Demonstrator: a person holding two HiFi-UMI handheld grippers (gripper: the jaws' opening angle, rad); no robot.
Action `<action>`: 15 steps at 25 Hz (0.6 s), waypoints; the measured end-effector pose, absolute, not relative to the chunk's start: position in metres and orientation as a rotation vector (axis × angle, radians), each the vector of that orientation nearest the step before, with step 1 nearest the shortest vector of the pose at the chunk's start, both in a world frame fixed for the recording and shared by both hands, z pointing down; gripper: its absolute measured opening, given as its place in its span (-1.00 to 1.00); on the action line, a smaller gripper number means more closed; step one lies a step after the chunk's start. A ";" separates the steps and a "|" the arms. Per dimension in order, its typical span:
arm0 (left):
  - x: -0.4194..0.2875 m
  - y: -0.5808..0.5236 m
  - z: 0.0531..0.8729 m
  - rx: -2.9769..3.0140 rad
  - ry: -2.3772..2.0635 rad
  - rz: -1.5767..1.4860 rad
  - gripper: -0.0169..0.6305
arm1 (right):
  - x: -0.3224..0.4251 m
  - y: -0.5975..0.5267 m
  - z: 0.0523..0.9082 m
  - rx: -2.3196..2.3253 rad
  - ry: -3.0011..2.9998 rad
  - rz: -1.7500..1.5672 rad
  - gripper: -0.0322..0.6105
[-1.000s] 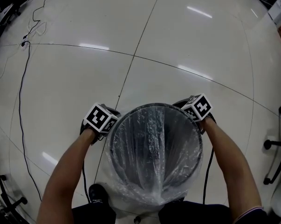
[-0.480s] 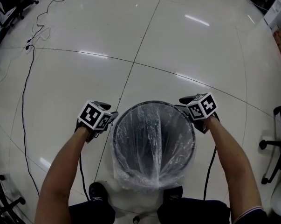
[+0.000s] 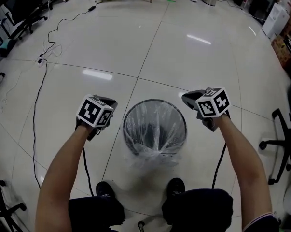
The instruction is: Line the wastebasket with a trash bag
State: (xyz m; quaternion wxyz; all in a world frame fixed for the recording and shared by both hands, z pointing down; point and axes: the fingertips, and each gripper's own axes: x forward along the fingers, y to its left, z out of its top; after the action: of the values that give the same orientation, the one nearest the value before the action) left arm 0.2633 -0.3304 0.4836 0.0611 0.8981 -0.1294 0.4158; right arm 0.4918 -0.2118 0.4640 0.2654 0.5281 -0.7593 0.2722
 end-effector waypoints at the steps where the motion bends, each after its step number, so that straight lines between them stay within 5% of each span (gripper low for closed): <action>1: 0.262 -0.324 0.473 2.736 -0.393 1.257 -0.91 | 0.483 -0.207 0.449 1.423 -2.067 0.709 -0.89; 15: 0.247 -0.220 0.390 2.875 -0.338 1.218 -0.91 | 0.346 -0.121 0.369 1.177 -2.195 0.610 -0.89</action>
State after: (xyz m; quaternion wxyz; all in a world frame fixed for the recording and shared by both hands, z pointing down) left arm 0.2472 -0.2199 0.3896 0.0006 0.9154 -0.1075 0.3879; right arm 0.3461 -0.1209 0.3694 0.2848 0.4401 -0.8205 0.2279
